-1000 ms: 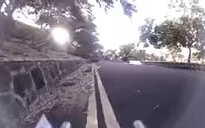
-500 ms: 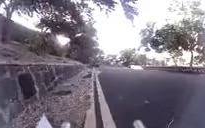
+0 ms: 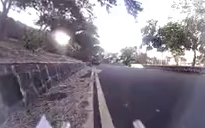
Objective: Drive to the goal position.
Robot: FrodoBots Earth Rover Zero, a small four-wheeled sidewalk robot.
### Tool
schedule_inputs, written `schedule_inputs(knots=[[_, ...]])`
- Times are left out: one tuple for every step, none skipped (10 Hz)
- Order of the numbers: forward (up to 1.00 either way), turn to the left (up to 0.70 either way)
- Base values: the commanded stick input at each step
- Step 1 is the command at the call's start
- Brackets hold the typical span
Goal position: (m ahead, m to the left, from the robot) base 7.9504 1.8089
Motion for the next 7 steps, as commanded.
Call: schedule_inputs(knots=[[0.67,0.02],[0.67,0.02],[0.67,0.02],[0.67,0.02],[0.67,0.02],[0.67,0.02],[0.67,0.02]])
